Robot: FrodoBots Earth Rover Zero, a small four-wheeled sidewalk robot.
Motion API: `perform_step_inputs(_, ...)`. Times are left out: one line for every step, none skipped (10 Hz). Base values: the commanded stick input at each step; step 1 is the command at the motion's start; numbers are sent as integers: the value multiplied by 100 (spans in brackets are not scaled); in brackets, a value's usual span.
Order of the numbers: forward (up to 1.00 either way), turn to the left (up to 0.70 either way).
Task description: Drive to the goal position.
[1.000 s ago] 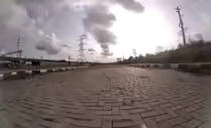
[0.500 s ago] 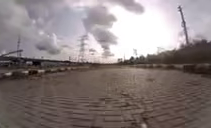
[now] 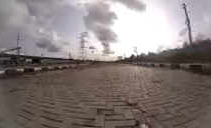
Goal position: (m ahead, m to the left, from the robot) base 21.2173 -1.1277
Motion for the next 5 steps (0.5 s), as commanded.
perform_step_inputs(100, 0)
perform_step_inputs(100, 0)
perform_step_inputs(100, 0)
perform_step_inputs(100, 0)
perform_step_inputs(100, 0)
